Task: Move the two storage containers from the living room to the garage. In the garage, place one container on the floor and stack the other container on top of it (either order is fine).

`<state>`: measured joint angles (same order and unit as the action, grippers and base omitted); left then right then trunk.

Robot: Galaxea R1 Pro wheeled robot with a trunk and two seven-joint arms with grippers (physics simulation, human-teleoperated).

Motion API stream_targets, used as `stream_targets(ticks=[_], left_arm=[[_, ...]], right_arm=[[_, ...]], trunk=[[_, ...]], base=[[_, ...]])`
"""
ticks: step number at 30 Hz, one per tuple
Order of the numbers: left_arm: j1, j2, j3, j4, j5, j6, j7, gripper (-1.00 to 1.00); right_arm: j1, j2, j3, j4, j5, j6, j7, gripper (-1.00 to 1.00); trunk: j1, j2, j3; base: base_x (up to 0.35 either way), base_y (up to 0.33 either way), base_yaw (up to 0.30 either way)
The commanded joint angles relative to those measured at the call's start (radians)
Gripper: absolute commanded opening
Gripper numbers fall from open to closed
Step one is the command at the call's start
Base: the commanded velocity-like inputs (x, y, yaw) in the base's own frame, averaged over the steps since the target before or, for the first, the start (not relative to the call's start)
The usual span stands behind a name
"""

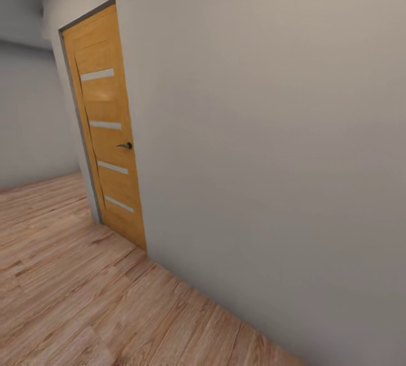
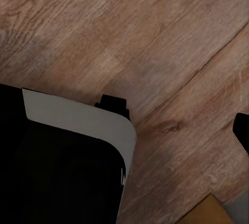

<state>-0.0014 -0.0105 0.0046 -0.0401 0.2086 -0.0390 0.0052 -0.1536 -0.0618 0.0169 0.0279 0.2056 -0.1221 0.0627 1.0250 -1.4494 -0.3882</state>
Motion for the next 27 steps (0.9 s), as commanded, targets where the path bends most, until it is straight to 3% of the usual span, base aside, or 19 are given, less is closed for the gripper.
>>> stream_targets(ticks=[1, 27], left_arm=[[0.0, -0.001, 0.0, 0.0, 0.006, -0.002, 0.001, 1.0], [0.0, -0.003, 0.0, -0.001, 0.006, -0.002, 0.002, 1.0]], right_arm=[[-0.001, 0.0, 0.001, 0.003, 0.003, -0.006, 0.002, 1.0], [-0.001, -0.005, -0.005, 0.004, -0.009, -0.008, 0.014, 1.0]], trunk=[[0.0, -0.001, -0.001], [0.0, -0.001, -0.001]], base=[[0.0, 0.0, 0.3], [0.0, 0.0, 0.3]])
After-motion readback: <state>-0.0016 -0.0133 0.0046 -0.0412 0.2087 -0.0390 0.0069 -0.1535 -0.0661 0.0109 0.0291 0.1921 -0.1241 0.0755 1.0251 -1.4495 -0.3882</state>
